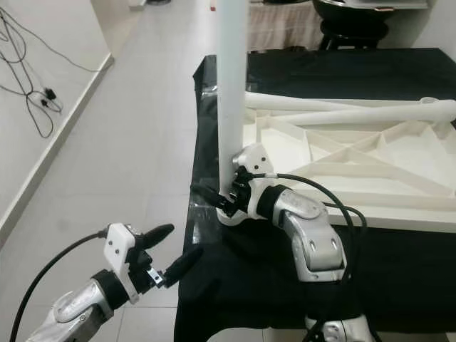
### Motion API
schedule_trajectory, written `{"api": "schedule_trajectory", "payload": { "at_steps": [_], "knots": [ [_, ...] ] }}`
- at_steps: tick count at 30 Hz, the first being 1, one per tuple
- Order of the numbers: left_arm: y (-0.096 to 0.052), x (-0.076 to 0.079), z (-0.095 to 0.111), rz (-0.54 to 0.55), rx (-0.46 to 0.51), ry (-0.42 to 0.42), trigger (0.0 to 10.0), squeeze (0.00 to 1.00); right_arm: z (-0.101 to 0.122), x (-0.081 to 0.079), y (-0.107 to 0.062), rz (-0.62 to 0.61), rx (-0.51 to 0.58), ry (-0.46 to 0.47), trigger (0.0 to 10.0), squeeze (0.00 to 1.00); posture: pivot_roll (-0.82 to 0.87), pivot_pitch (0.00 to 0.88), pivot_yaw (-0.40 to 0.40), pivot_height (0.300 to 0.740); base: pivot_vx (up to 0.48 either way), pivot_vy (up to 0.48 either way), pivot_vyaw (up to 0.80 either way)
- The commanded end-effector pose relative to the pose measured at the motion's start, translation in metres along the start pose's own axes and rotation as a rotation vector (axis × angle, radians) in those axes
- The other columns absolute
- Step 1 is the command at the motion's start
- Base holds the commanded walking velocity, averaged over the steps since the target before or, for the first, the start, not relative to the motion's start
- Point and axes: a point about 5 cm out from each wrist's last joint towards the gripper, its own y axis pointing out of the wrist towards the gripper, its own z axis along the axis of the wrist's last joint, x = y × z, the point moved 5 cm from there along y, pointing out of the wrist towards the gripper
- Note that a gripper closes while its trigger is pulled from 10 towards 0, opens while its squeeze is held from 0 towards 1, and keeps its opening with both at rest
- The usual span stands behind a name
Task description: Building children table
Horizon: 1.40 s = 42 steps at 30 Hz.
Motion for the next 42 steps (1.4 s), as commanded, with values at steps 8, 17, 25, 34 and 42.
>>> {"api": "schedule_trajectory", "payload": {
  "at_steps": [8,17,25,34,42],
  "knots": [
    [-0.003,0.005,0.004,-0.047,0.003,-0.042,10.0,0.00,-0.009,0.012,0.020,0.117,-0.033,0.036,0.0,0.00,0.03,0.201,0.043,0.740,0.000,0.000,0.00],
    [-0.010,-0.017,0.018,0.003,0.044,-0.088,10.0,0.00,-0.019,0.018,0.013,0.139,-0.053,0.051,0.0,0.00,0.00,0.189,0.050,0.740,0.000,0.000,0.00],
    [-0.022,-0.003,0.002,0.027,0.001,-0.069,10.0,0.00,-0.085,0.001,-0.073,-0.803,-0.208,0.222,0.0,0.00,-0.02,0.201,0.041,0.740,0.000,0.000,0.00],
    [-0.016,-0.010,0.010,0.011,0.023,-0.104,10.0,0.00,-0.084,-0.022,-0.080,-0.841,-0.209,0.088,0.0,0.00,-0.05,0.211,0.074,0.740,0.000,0.000,0.00],
    [-0.010,-0.019,0.011,0.035,0.037,-0.102,10.0,0.00,-0.054,-0.008,-0.050,-0.737,-0.106,0.076,10.0,1.00,-0.05,0.194,0.059,0.740,0.000,0.000,0.00]
  ]
}}
